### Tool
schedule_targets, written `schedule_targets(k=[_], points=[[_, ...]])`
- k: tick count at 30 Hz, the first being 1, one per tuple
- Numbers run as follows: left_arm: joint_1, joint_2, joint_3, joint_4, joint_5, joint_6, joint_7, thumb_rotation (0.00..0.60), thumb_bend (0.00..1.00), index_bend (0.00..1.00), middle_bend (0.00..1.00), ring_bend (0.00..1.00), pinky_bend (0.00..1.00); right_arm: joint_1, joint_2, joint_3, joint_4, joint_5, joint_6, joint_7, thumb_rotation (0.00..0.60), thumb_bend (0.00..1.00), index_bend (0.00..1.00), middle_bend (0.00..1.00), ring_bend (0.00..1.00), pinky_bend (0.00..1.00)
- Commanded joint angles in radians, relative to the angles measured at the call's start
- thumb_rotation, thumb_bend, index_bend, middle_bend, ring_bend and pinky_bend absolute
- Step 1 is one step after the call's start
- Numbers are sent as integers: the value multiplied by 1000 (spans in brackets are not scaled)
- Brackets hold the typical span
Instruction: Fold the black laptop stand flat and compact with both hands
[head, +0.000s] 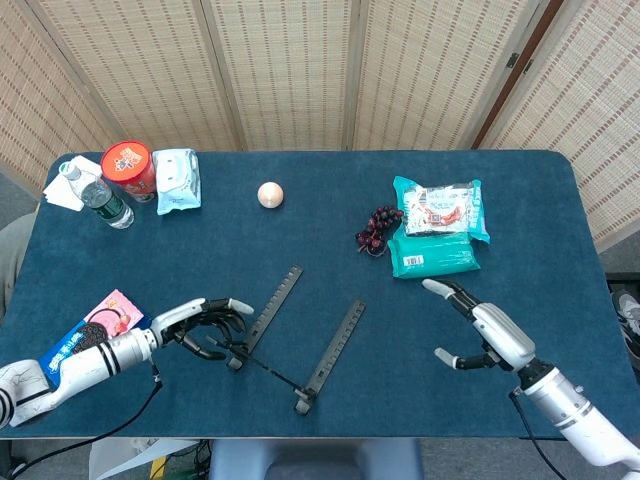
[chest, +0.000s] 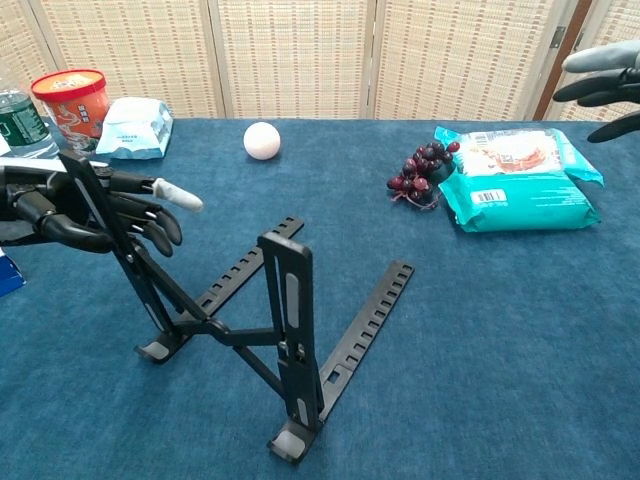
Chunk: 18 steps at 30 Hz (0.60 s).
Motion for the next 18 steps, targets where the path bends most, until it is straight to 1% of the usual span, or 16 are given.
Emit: schedule_targets(k=[1,7,10,18], points=[[-4,-2,3,-2,-1,2,-7,600,126,209,359,305,354,-3,-1,2,2,-1,1,3,600,213,0,114,12,149],[-18,-14,22,-1,7,2,-31,600,126,209,359,305,354,-11,-4,6,12,-3,4,11,600,213,0,114,12,149],[-22,-21,19,-1,-2,3,-34,600,126,209,359,304,354,-17,-5,7,16,-6,9,16,600,213,0,114,12,149],[-35,-18,42,-9,5,8,-55,600,126,209,359,305,354,-24,-10,10,30,-11,11,33,600,213,0,114,12,149]])
